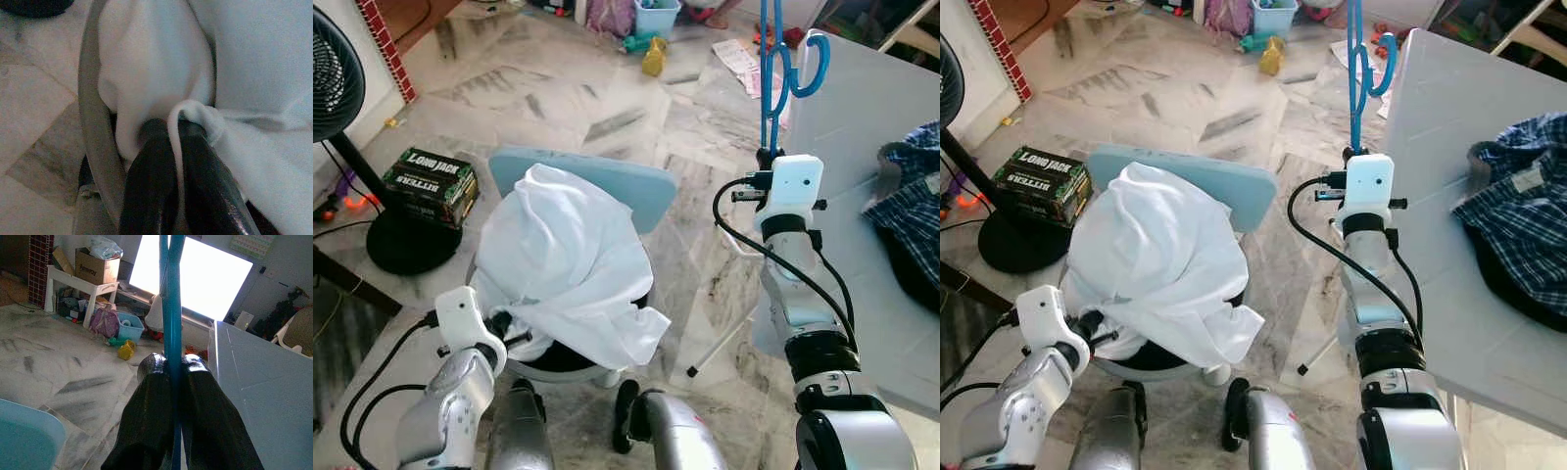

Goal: Hang hanger

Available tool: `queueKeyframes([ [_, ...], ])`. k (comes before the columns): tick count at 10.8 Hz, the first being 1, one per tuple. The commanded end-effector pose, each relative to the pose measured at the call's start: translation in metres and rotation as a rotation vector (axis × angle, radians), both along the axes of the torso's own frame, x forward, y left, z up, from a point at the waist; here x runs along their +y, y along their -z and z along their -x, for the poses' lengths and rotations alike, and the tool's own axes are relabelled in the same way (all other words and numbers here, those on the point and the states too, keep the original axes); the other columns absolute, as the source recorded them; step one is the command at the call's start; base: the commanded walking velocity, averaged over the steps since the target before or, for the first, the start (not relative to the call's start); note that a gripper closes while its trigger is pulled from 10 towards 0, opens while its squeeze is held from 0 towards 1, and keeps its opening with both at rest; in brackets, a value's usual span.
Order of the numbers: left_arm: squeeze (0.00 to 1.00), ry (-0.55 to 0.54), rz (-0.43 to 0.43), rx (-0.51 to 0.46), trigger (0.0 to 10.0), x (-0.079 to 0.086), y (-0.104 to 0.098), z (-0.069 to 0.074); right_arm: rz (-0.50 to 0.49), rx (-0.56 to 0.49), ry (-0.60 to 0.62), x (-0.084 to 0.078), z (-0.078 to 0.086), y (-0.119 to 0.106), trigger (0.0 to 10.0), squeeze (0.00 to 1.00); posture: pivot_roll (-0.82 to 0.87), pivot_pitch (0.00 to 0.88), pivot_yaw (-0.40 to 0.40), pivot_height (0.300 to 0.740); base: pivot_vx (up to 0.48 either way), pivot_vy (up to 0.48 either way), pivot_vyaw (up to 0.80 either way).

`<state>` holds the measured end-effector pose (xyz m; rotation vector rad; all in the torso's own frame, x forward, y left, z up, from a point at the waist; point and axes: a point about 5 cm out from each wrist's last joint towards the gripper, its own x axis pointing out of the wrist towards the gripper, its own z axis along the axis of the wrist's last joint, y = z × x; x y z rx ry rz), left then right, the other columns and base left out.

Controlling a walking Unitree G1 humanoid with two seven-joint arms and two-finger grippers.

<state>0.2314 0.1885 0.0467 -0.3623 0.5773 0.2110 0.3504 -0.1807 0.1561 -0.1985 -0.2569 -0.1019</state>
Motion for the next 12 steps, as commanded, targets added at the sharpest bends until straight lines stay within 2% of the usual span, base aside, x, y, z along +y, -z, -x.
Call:
queueKeyframes([
  [1,0.0,-0.04,-0.017,0.017,10.0,0.007,0.001,0.002,0.012,-0.004,0.006,-0.004,0.0,-0.001,10.0,0.0,0.16,0.22,-0.132,0.74,0.0,0.0,0.0],
  [4,0.0,-0.12,-0.049,0.033,10.0,0.021,0.002,0.005,0.015,-0.005,0.006,-0.005,0.0,-0.001,10.0,0.0,0.16,0.223,-0.133,0.74,0.0,0.0,0.0],
  [5,0.0,-0.11,-0.084,0.016,10.0,0.022,0.0,0.005,0.016,-0.004,0.004,-0.005,0.0,-0.001,10.0,0.0,0.16,0.225,-0.135,0.74,0.0,0.0,0.0],
  [6,0.0,-0.123,-0.154,-0.093,10.0,0.028,-0.011,0.001,0.017,-0.004,0.003,-0.005,0.0,-0.001,10.0,0.0,0.15,0.227,-0.135,0.74,0.0,0.0,0.0],
  [7,0.0,-0.105,-0.295,-0.231,10.0,0.035,-0.031,-0.005,0.019,-0.004,0.003,-0.006,0.001,-0.001,10.0,0.0,0.15,0.23,-0.137,0.74,0.0,0.0,0.0],
  [8,0.0,-0.189,-0.306,-0.252,10.0,0.046,-0.037,-0.006,0.021,0.0,0.004,-0.006,0.002,0.0,10.0,0.0,0.15,0.232,-0.138,0.74,0.0,0.0,0.0],
  [9,0.75,-0.209,-0.384,-0.3,10.0,0.058,-0.046,-0.008,0.024,0.001,0.003,-0.006,0.002,0.001,10.0,0.0,0.14,0.235,-0.14,0.74,0.0,0.0,0.0],
  [11,0.61,-0.206,-0.427,-0.346,10.0,0.065,-0.055,-0.014,0.027,0.002,0.003,-0.007,0.003,0.001,10.0,0.0,0.14,0.239,-0.14,0.74,0.0,0.0,0.0],
  [12,0.0,-0.165,-0.464,-0.415,10.0,0.067,-0.069,-0.023,0.028,0.005,0.002,-0.006,0.003,0.002,10.0,0.0,0.14,0.24,-0.14,0.74,0.0,0.0,0.0],
])
